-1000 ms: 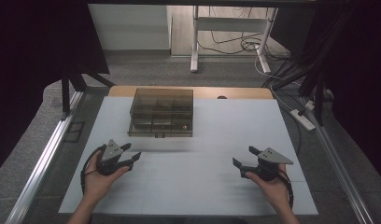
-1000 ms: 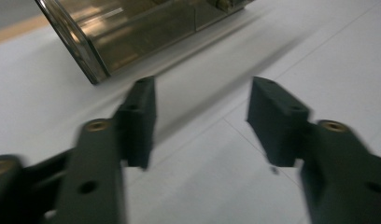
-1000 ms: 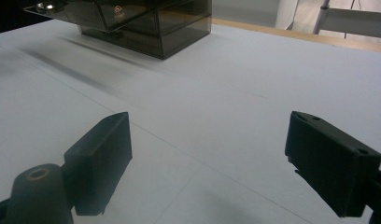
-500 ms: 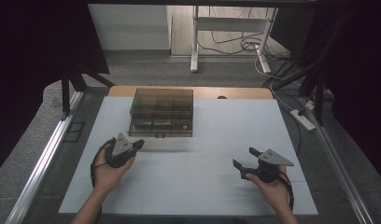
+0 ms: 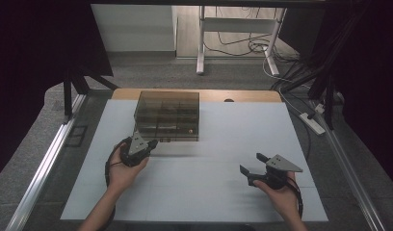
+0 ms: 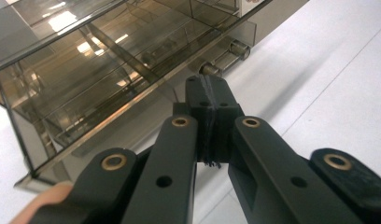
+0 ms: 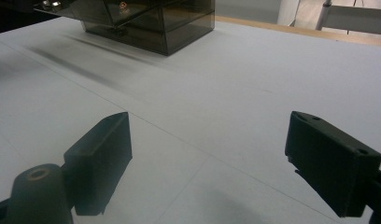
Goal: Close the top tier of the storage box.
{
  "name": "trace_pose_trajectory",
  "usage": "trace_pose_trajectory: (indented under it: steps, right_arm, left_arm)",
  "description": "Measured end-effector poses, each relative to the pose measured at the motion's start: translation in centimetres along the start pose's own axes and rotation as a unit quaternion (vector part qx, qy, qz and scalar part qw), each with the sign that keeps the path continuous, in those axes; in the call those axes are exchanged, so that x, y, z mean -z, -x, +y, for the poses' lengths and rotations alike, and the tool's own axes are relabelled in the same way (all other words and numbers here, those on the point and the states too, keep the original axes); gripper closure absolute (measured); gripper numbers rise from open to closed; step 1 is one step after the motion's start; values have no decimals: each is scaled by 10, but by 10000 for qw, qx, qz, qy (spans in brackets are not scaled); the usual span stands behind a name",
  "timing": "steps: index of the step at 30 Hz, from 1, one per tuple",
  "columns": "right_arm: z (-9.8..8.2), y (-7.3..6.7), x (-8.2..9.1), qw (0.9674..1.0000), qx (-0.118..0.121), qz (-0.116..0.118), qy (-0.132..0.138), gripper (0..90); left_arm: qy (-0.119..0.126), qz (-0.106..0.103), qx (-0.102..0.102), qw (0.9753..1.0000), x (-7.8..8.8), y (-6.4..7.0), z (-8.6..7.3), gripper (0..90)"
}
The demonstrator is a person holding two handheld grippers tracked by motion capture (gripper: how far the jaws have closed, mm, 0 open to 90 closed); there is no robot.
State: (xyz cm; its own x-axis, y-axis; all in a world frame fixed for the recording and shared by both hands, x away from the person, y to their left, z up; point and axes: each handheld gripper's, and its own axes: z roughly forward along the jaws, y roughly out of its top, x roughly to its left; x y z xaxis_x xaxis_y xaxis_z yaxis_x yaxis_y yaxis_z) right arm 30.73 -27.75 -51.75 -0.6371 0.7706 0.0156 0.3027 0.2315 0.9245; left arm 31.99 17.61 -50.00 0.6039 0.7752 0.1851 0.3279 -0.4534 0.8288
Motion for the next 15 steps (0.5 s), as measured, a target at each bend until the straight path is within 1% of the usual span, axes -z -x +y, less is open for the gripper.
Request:
trace_pose_trajectory:
  steps: [7, 13, 15]
  right_arm:
    - [0, 1, 1, 10000, -9, -13, 10, 143]
    - [1, 1, 1, 10000, -14, -6, 20, 143]
    - [1, 1, 1, 10000, -14, -6, 21, 143]
  left_arm:
    - [9, 23, -53, 10000, -5, 0, 5, 900]
    - [-52, 76, -95, 9999, -8, -1, 3, 900]
    - [-58, 60, -86, 9999, -9, -2, 3, 900]
